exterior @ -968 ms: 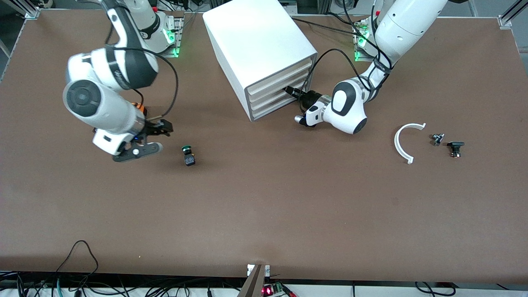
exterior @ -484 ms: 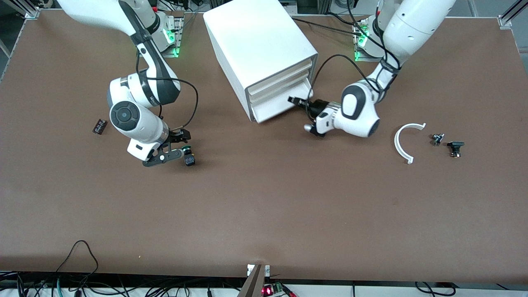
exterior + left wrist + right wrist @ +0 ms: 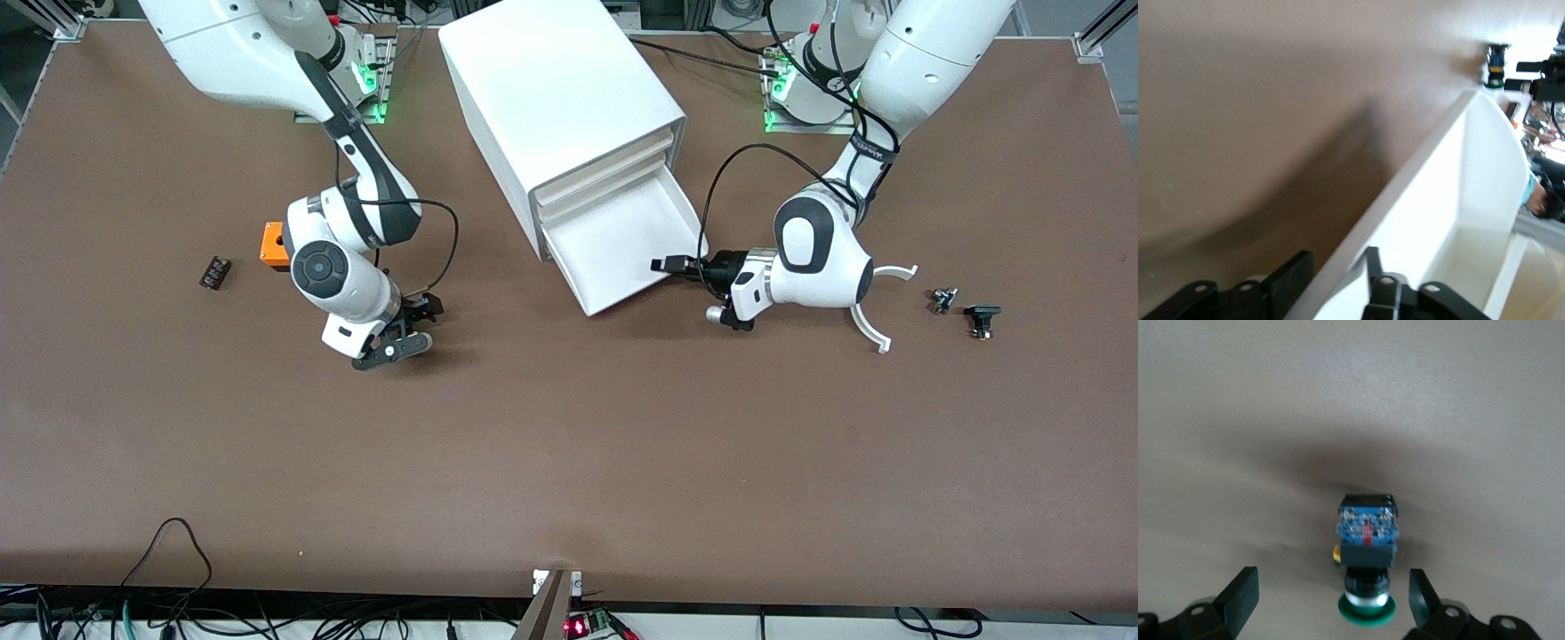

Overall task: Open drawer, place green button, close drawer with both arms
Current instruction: 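Lift the green button with the right gripper while the left gripper withdraws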

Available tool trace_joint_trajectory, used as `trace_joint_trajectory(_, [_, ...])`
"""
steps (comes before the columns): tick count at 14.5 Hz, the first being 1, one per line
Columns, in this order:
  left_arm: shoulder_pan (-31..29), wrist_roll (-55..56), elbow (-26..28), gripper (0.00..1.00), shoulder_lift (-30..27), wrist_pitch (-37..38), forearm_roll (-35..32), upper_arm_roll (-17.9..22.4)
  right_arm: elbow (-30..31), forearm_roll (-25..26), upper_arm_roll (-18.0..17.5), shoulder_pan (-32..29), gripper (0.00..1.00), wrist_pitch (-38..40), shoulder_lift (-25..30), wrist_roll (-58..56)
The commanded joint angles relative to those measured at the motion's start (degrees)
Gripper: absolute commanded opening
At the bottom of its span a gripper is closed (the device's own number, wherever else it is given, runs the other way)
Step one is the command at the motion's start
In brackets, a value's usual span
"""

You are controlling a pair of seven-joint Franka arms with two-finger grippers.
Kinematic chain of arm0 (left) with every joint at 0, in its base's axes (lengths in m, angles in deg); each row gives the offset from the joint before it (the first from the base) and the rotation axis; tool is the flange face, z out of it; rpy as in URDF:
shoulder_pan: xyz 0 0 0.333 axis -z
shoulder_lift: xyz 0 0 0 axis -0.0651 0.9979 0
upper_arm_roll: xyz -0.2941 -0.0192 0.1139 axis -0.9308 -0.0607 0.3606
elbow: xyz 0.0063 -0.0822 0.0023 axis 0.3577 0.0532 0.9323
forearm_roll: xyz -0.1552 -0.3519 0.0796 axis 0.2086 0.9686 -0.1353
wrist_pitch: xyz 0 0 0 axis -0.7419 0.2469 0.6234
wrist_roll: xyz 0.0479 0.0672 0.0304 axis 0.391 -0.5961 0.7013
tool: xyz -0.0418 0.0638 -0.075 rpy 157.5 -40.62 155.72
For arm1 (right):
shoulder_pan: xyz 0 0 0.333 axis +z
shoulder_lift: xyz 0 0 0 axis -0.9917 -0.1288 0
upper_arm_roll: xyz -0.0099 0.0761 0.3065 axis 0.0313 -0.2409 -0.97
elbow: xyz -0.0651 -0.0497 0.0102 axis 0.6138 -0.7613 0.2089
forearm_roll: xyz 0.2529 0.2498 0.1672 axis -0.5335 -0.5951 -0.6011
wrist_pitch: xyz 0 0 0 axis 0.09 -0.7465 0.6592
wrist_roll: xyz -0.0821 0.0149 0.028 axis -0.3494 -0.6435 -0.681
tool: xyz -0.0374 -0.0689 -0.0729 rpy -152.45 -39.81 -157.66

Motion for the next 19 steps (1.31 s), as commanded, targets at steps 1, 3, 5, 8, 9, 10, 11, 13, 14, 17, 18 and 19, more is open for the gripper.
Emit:
trace_joint_trajectory(1, [-0.3,1.4,-1.0,1.0,-0.8,-4.2,0.7,0.5,-2.0,0.2,-0.5,-0.6,1.0,-1.7,-1.9,-0.5])
trace_joint_trajectory(3, [-3.6,1.7,-0.6,1.0,-3.3,-9.7,0.5,0.5,-2.1,0.3,-0.5,-0.8,1.0,-1.9,-2.6,-0.5])
trace_joint_trajectory(5, [-6.3,1.8,-0.5,1.0,-3.8,-12.9,0.7,0.5,-3.1,0.4,-0.5,-1.4,1.0,-2.0,-3.3,-0.7])
trace_joint_trajectory(8, [-8.6,1.4,-0.7,1.0,-7.6,-14.4,0.7,0.5,-3.3,0.1,-0.5,-1.9,0.99,-3.1,-4.2,-0.7])
trace_joint_trajectory(9, [-10.6,1.4,-0.9,1.0,-8.8,-14.3,0.6,0.4,-3.4,0.1,-0.5,-1.9,0.94,-3.1,-4.3,-0.7])
trace_joint_trajectory(10, [-11.6,1.3,-1.1,1.0,-10.4,-14.3,0.1,0.5,-3.3,0.2,-0.5,-1.9,0.85,-3.1,-4.4,-0.7])
trace_joint_trajectory(11, [-12.3,1.4,-1.1,1.0,-12.0,-14.3,-0.3,0.8,-3.3,0.1,-0.5,-1.9,0.78,-3.1,-4.6,-0.6])
trace_joint_trajectory(13, [-13.5,1.5,-1.1,1.0,-16.3,-13.5,-8.1,2.5,-3.4,0.2,-0.5,-1.9,0.67,-3.1,-4.8,-0.7])
trace_joint_trajectory(14, [-14.1,1.6,-1.4,1.0,-18.8,-11.7,-13.4,3.1,-3.4,0.4,-0.5,-1.8,0.62,-3.1,-4.9,-0.7])
trace_joint_trajectory(17, [-16.7,2.6,-9.9,1.0,-22.8,0.7,-27.6,5.7,-3.8,0.5,-0.5,-1.8,0.44,-3.0,-4.7,-1.0])
trace_joint_trajectory(18, [-16.7,6.5,-15.5,1.0,-24.0,7.8,-35.7,7.5,-5.0,0.6,-0.5,-1.8,0.33,-2.7,-4.7,-1.8])
trace_joint_trajectory(19, [-16.7,9.4,-18.2,1.0,-24.7,11.7,-39.6,7.6,-5.5,0.6,-0.5,-1.8,0.31,-2.5,-4.6,-2.9])
